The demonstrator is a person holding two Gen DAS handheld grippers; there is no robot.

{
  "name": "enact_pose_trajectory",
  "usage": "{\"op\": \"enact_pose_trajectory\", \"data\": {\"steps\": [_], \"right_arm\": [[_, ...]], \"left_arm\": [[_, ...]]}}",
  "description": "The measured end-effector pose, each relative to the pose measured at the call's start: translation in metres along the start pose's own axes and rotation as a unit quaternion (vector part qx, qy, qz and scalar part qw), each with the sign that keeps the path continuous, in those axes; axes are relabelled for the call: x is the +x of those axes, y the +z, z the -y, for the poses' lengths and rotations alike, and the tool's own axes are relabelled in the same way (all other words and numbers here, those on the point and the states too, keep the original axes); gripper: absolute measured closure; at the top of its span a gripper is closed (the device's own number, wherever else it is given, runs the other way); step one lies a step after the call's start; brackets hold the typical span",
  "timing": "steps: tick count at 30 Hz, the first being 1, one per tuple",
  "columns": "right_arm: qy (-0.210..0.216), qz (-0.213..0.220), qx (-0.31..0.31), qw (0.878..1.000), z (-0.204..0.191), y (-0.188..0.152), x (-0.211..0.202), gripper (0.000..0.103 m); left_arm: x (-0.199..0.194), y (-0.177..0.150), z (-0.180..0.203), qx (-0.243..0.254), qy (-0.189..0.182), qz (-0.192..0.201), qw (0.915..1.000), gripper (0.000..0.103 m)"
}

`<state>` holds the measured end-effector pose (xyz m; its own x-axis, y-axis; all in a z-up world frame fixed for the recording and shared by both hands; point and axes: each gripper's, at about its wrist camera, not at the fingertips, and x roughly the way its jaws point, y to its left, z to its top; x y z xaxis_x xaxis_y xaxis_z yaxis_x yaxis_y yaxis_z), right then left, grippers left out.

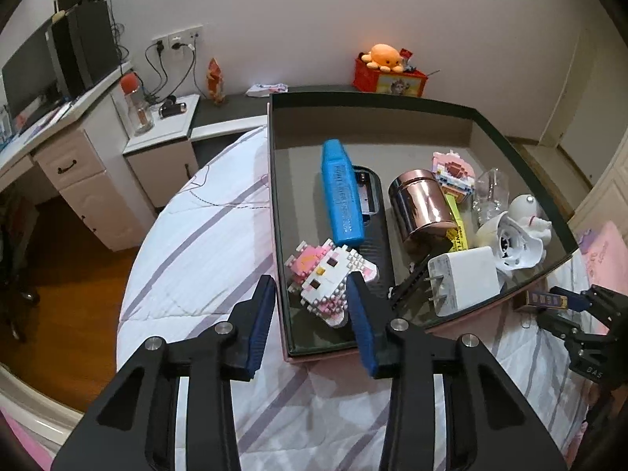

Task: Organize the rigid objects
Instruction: 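Close the right tool on the blue-and-gold tube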

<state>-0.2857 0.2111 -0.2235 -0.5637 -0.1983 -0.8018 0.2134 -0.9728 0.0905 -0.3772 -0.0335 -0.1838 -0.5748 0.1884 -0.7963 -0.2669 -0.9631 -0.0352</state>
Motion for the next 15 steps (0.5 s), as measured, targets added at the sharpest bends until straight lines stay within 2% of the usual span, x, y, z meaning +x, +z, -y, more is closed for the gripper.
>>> {"op": "enact_pose_trajectory", "data": {"steps": [15], "right_arm": [[0.020,-0.009,-0.007,1.000,-0.006,-0.013,-0.010,0.079]], "left_arm": [[0.000,0.000,0.001,-0.005,0.007,-0.006,0.9999,0.065]]}}
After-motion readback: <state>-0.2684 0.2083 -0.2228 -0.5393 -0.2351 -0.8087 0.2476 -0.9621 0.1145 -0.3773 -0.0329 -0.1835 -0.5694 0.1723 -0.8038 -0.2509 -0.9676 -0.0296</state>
